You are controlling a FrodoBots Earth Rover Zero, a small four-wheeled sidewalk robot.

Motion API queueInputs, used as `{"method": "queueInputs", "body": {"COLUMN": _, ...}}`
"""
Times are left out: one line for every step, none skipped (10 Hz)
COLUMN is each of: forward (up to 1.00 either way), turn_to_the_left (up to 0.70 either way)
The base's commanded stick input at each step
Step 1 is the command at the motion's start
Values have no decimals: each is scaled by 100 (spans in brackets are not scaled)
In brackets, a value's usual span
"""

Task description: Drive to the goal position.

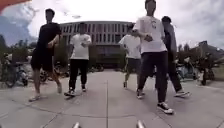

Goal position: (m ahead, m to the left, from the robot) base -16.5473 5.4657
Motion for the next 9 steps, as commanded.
{"method": "queueInputs", "body": {"forward": 0, "turn_to_the_left": 70}}
{"method": "queueInputs", "body": {"forward": 0, "turn_to_the_left": 70}}
{"method": "queueInputs", "body": {"forward": 0, "turn_to_the_left": 70}}
{"method": "queueInputs", "body": {"forward": 0, "turn_to_the_left": 70}}
{"method": "queueInputs", "body": {"forward": 0, "turn_to_the_left": 70}}
{"method": "queueInputs", "body": {"forward": 0, "turn_to_the_left": 70}}
{"method": "queueInputs", "body": {"forward": 0, "turn_to_the_left": 70}}
{"method": "queueInputs", "body": {"forward": 0, "turn_to_the_left": 70}}
{"method": "queueInputs", "body": {"forward": 0, "turn_to_the_left": 70}}
